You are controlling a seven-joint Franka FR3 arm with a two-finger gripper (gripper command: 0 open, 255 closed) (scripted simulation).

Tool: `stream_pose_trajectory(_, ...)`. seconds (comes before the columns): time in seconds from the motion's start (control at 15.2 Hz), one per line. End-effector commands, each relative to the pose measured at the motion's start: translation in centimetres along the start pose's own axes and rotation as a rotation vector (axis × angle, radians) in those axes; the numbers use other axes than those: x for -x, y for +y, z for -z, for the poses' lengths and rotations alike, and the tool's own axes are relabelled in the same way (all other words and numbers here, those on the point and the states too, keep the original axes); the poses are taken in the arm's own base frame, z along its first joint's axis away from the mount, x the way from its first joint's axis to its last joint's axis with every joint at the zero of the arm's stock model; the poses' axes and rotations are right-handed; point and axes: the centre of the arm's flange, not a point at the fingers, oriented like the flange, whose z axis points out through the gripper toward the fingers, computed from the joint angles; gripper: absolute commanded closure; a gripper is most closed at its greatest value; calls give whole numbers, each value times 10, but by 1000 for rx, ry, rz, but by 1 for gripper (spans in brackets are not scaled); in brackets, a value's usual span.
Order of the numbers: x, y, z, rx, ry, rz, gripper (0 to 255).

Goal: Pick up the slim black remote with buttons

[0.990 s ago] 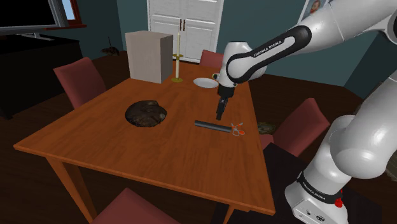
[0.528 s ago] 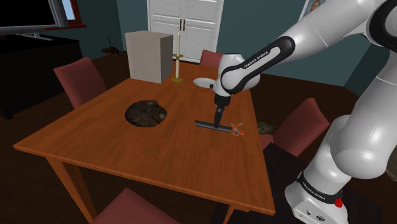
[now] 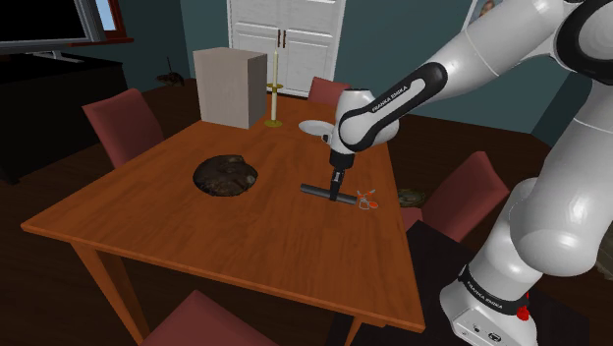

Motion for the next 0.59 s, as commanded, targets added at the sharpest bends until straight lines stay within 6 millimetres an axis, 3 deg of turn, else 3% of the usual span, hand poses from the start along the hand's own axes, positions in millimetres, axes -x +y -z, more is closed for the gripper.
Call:
stream_pose_trajectory(0.0, 1, -1, -2, -2, -4, 1, 255)
stream_pose_trajectory(0.33, 1, -1, -2, -2, -4, 1, 255)
stream_pose_trajectory(0.53, 1, -2, 14, -2, -4, 1, 255)
